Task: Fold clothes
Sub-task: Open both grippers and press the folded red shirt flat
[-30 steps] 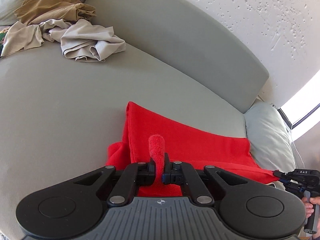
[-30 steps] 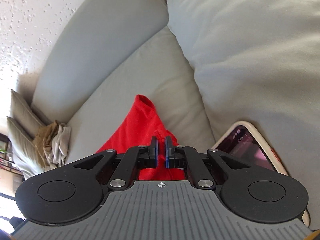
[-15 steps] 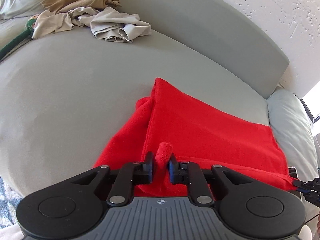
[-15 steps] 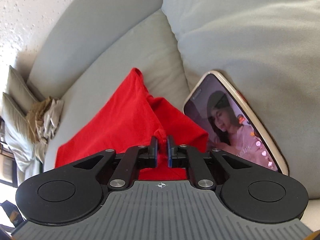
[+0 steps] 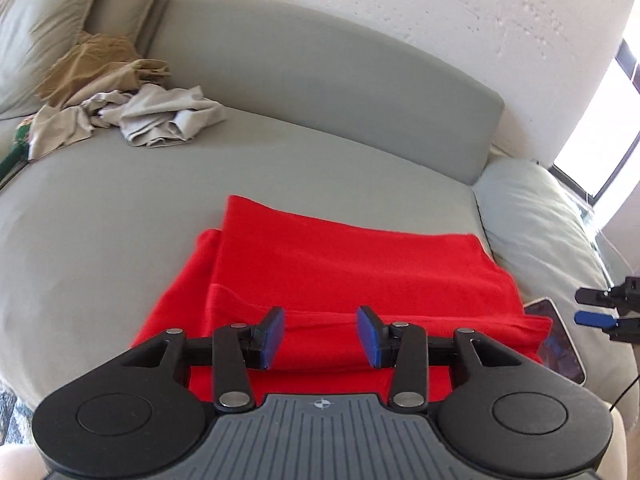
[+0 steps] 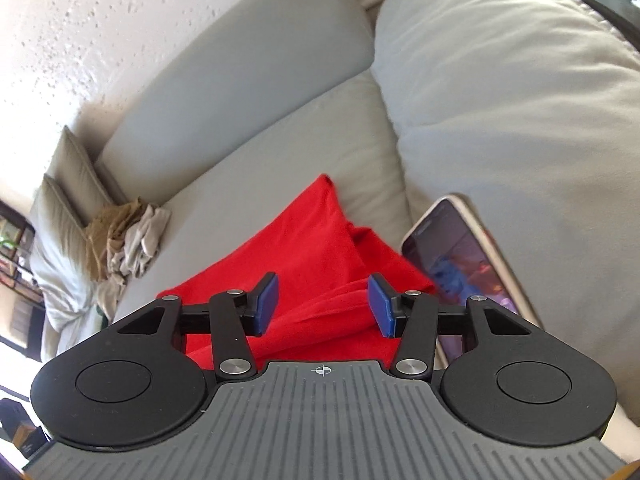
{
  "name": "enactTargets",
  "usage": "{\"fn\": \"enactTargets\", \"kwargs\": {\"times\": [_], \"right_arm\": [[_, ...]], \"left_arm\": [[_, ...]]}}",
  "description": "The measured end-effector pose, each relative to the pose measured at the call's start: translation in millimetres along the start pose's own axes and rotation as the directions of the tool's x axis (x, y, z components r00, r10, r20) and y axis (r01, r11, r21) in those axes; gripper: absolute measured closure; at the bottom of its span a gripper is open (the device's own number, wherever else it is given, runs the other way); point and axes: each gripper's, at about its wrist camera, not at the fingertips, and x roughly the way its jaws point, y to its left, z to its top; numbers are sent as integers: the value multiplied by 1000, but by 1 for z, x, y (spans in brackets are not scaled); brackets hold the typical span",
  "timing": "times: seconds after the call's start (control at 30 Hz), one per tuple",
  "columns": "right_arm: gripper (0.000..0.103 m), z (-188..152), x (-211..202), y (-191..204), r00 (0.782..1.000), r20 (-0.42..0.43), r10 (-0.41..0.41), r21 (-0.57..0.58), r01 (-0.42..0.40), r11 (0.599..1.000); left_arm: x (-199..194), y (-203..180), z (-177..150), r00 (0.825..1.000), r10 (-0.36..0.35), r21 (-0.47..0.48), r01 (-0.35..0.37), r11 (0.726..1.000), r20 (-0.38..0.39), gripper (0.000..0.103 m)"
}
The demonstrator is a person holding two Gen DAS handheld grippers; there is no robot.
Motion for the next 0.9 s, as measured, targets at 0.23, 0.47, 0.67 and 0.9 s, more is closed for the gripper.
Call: {"fn": "enactTargets", "kwargs": {"times": [0.23,0.47,0.67,0.9], "right_arm": [[74,1,85,49,990,-138,-8,-141,-11,990],[64,14,145,61,939,-305,-156,-233,85,969],[62,-9,79,57,876,-467,-116,-274,-19,961],[55,-29,0,56,959,-268,-96,-352,-5,936]], "left_arm": [[64,-19,14,990,-14,110,29,994,-138,66],[108,-37,16,954,-44,241,119,963,-296,79],[17,-40,-27,937,-120,352,239,905,-328,71],[-18,-18,-26,986,-123,132,137,982,-111,67]]}}
